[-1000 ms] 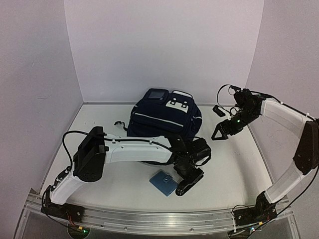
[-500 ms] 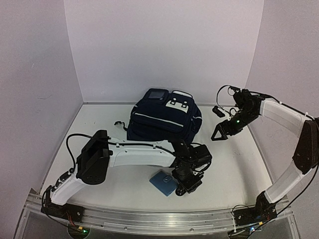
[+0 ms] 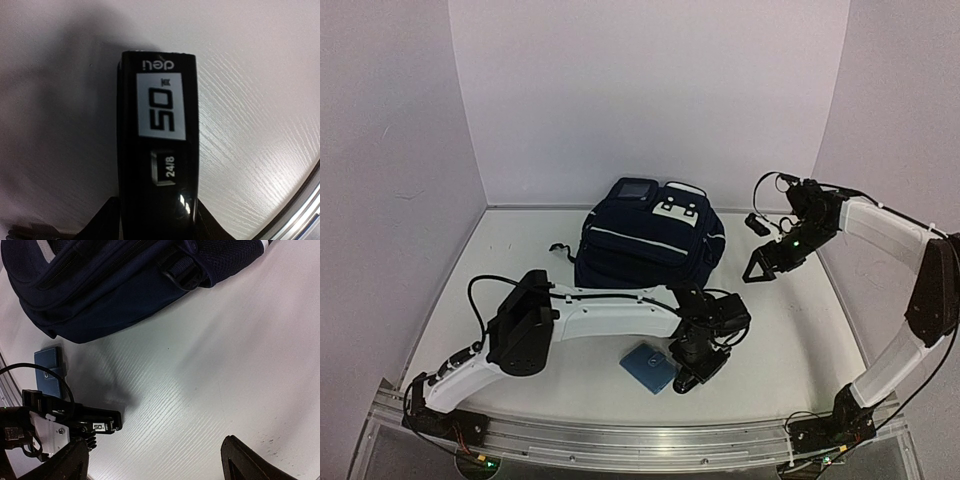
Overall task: Pack the student bag
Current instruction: Pick up the stationery from the center of the board.
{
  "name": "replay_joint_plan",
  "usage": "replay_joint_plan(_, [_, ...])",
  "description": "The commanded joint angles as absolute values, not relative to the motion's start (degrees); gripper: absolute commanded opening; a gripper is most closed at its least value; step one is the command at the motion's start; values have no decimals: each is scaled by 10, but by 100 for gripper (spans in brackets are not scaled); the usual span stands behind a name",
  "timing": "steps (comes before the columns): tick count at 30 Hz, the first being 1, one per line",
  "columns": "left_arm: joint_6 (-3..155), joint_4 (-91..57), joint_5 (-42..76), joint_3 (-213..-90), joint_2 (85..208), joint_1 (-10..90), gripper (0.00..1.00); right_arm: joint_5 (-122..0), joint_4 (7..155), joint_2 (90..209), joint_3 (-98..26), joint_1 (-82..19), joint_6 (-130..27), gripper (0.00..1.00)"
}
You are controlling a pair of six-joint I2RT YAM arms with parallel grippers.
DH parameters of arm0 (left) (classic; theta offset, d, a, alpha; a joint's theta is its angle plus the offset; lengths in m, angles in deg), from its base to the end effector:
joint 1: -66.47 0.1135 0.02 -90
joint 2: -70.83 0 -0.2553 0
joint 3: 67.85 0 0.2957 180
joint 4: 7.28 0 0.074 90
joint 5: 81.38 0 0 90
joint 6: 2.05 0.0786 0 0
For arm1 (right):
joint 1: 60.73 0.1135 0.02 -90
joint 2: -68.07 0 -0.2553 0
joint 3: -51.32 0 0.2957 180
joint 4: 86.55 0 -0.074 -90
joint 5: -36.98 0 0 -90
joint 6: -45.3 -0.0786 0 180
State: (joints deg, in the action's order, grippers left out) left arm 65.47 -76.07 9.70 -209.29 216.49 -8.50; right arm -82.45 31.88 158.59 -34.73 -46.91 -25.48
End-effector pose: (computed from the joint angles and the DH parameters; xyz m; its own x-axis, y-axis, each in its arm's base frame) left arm 0.1465 -0.5512 0.0898 -0.5989 0.7564 -0.2631 0.7987 0.5878 -0.1284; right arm 0.3549 0.1271 0.2156 -0.7056 -0.4688 -0.5313 -0.6715 0.6817 0.2903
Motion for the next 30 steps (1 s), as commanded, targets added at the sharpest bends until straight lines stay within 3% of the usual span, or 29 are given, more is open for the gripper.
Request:
replay_joint_plan(1, [647, -805, 65, -2130, 2200, -96, 53, -830, 315, 1595, -372, -471, -260, 91])
replay_joint_plan(8, [647, -824, 84, -2146, 2215, -102, 53, -833, 315, 1598, -375, -470, -262, 91])
replay_joint_plan(17, [631, -811, 96, -2122, 2199, -101, 28, -836, 315, 1601, -379, -471, -263, 92])
replay_joint_plan(26, [626, -667, 14, -1996, 2041, -86, 6, -852, 315, 1604, -392, -470, -269, 91])
replay_joint_plan(30, [621, -584, 17, -1920, 1962, -71, 1, -866, 316, 1605, -405, -470, -270, 91])
